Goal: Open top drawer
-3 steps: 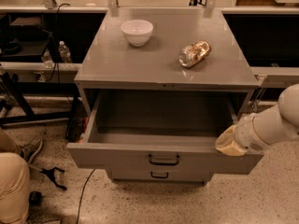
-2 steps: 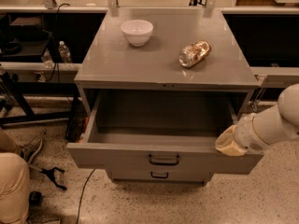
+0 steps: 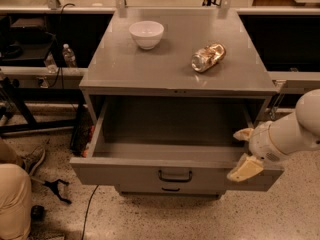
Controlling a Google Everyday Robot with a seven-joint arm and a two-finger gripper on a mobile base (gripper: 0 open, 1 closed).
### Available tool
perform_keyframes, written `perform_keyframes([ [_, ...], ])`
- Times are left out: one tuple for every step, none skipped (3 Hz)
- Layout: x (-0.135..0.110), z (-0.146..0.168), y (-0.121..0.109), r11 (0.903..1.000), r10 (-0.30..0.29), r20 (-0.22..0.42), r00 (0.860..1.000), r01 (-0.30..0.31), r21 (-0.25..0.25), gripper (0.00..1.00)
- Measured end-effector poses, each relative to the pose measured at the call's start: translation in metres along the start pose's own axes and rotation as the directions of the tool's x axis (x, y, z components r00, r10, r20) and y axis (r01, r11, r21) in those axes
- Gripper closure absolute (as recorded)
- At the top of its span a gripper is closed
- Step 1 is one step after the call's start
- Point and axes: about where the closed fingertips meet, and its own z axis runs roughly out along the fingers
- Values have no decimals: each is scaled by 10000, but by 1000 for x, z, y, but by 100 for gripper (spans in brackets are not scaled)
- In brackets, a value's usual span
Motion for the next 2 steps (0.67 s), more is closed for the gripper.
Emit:
perform_keyframes([
  [0, 0, 0, 10000, 0, 0, 10000, 0, 0, 0],
  [-3, -47, -8, 9942, -177, -197, 9996, 197, 1057, 0],
])
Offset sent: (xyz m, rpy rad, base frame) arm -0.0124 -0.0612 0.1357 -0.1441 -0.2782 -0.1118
